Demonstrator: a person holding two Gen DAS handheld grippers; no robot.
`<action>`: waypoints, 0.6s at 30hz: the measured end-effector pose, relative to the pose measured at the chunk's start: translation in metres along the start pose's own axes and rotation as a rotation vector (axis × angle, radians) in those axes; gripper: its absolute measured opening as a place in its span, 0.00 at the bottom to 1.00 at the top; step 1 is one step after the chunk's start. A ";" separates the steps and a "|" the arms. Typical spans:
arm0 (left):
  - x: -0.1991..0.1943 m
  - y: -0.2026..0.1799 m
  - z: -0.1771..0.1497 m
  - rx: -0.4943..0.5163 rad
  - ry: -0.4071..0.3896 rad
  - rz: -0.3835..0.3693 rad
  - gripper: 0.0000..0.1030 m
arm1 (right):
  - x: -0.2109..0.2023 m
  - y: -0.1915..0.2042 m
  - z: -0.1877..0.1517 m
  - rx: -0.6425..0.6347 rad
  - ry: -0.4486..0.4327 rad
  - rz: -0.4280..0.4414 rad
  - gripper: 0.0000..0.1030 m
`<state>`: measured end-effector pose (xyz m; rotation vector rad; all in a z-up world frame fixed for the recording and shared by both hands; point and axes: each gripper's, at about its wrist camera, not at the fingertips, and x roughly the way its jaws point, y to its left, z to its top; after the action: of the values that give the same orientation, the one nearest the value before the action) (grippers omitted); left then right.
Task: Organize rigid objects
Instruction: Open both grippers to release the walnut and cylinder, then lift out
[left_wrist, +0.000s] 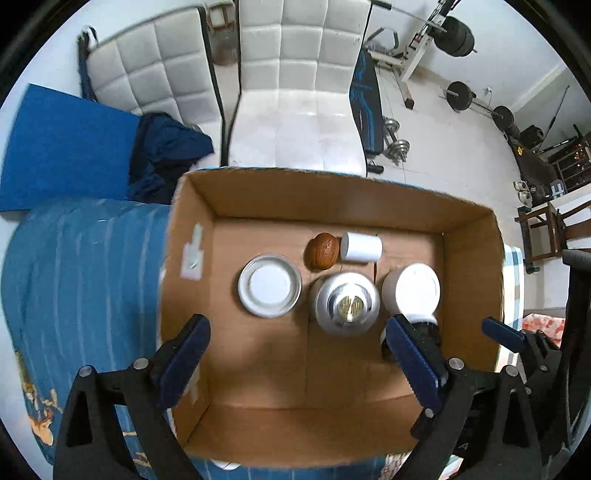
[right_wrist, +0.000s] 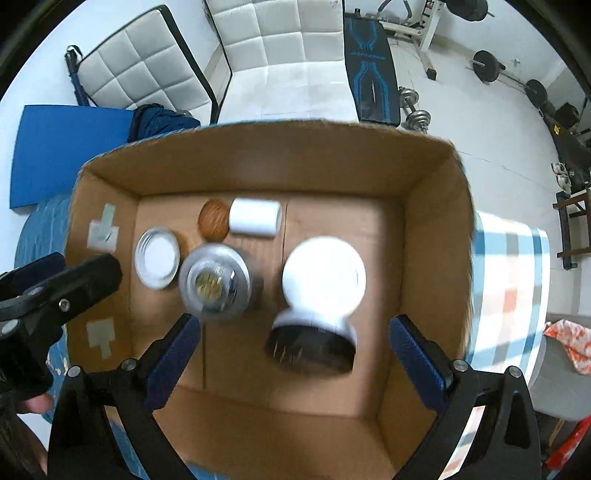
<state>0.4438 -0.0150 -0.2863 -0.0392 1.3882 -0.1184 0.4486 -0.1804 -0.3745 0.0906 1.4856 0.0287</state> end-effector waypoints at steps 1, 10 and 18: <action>-0.008 -0.001 -0.009 0.002 -0.018 0.009 0.95 | -0.005 0.000 -0.007 0.003 -0.010 -0.001 1.00; -0.063 -0.006 -0.070 -0.029 -0.147 0.036 0.95 | -0.074 -0.008 -0.071 0.005 -0.138 -0.017 1.00; -0.112 -0.015 -0.110 -0.016 -0.229 0.042 0.95 | -0.126 -0.014 -0.111 0.014 -0.207 0.010 1.00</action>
<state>0.3151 -0.0135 -0.1956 -0.0354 1.1610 -0.0652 0.3269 -0.1995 -0.2599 0.1092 1.2782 0.0162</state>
